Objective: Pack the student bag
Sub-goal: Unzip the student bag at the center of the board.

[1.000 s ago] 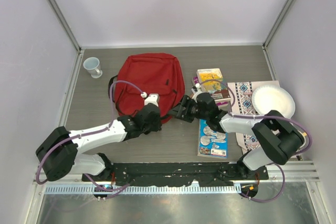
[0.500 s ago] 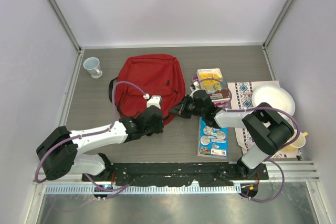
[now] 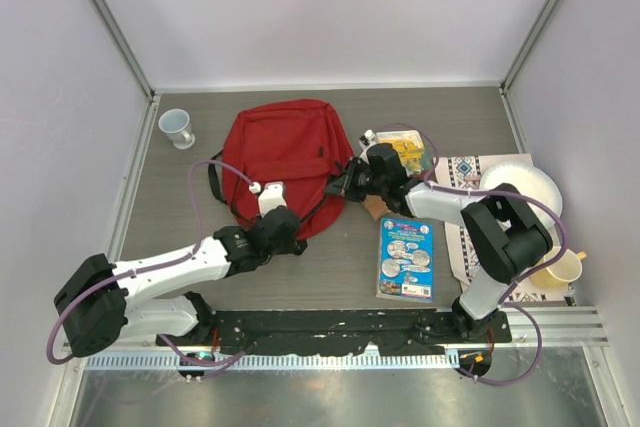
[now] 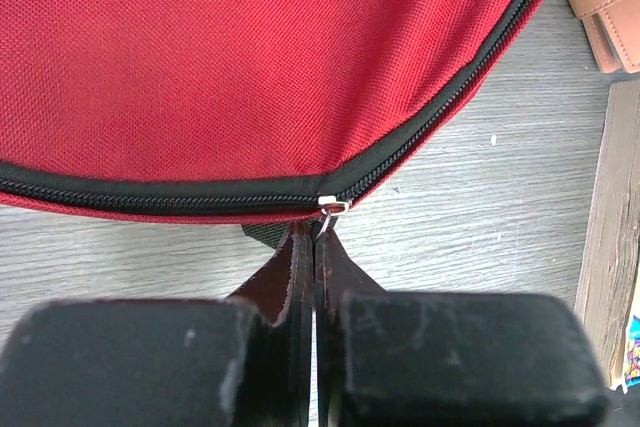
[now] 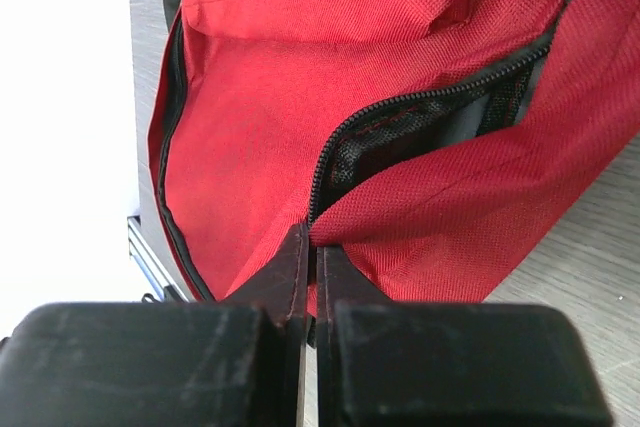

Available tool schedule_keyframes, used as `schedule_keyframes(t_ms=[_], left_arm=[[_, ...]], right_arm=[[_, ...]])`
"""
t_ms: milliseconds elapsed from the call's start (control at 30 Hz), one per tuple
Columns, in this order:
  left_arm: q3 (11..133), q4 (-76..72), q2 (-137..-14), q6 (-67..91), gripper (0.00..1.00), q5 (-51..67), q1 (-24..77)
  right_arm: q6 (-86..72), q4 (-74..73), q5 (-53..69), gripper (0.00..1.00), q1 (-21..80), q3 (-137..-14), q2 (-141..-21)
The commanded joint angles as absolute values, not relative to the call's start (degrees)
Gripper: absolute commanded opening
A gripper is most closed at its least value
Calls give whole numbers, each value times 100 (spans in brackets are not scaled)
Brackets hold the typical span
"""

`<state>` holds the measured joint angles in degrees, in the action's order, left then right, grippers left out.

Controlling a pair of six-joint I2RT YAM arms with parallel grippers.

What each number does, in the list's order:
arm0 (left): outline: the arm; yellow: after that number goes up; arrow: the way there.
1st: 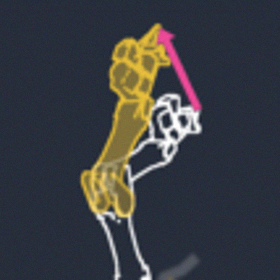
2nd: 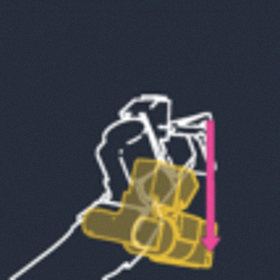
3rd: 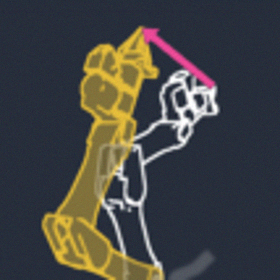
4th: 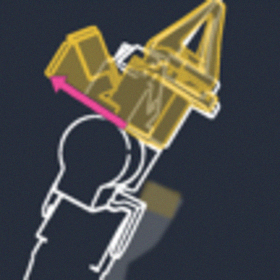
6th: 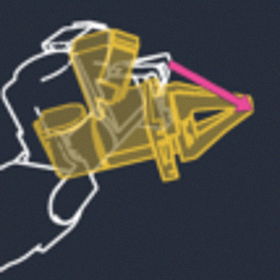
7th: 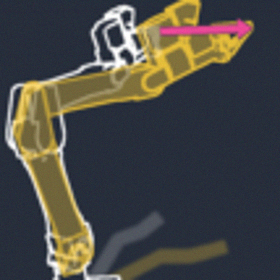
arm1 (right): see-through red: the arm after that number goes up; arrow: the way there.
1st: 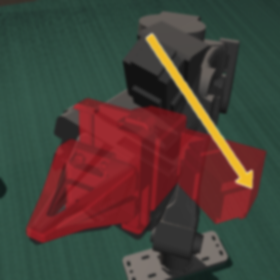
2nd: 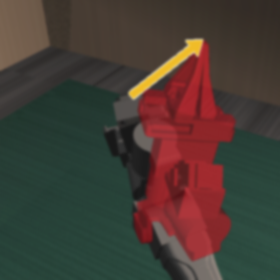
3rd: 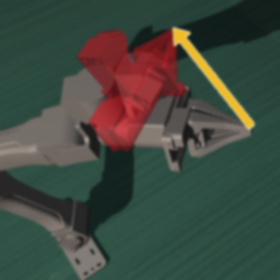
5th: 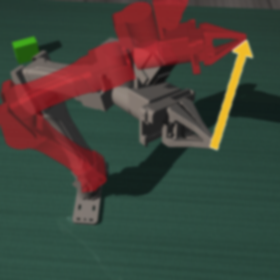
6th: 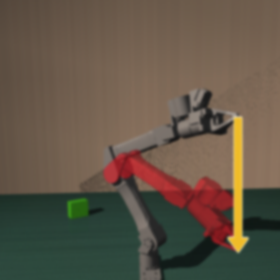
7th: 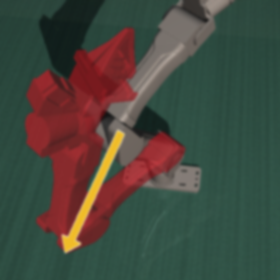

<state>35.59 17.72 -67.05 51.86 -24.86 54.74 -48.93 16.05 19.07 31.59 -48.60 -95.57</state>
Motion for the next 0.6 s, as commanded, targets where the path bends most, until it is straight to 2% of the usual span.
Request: schedule_keyframes(t_ms=[0, 33, 67, 100, 167, 267, 400, 567], left_arm=[[3410, 2541, -6627, 5283, 0, -2515, 5528], [3410, 2418, -6636, 5247, 0, -2366, 5554], [3410, 2139, -6636, 5204, 0, -2286, 5563], [3410, 2031, -6662, 5194, 0, -2216, 5581], [3463, 1725, -6758, 5203, 0, -2058, 5590], [3638, 1486, -6960, 5160, 0, -1969, 5607], [3928, 1310, -7294, 5028, 0, -1907, 5651], [4333, 1196, -7646, 4931, 0, -1846, 5783]], right_arm=[[-4386, 1705, 1405, 1, 2874, -5309, -9712], [-4386, 1731, 1632, 5, 2883, -5282, -9695], [-4386, 1749, 1730, 12, 2883, -5239, -9660], [-4421, 1766, 1792, 37, 2883, -5082, -9616], [-4552, 1897, 1933, 56, 2892, -4809, -9310], [-4851, 1951, 1942, 64, 2883, -4168, -8713], [-5448, 2276, 1846, 65, 2988, -3176, -8009], [-5984, 2469, 1232, 67, 3690, -2725, -7489]])
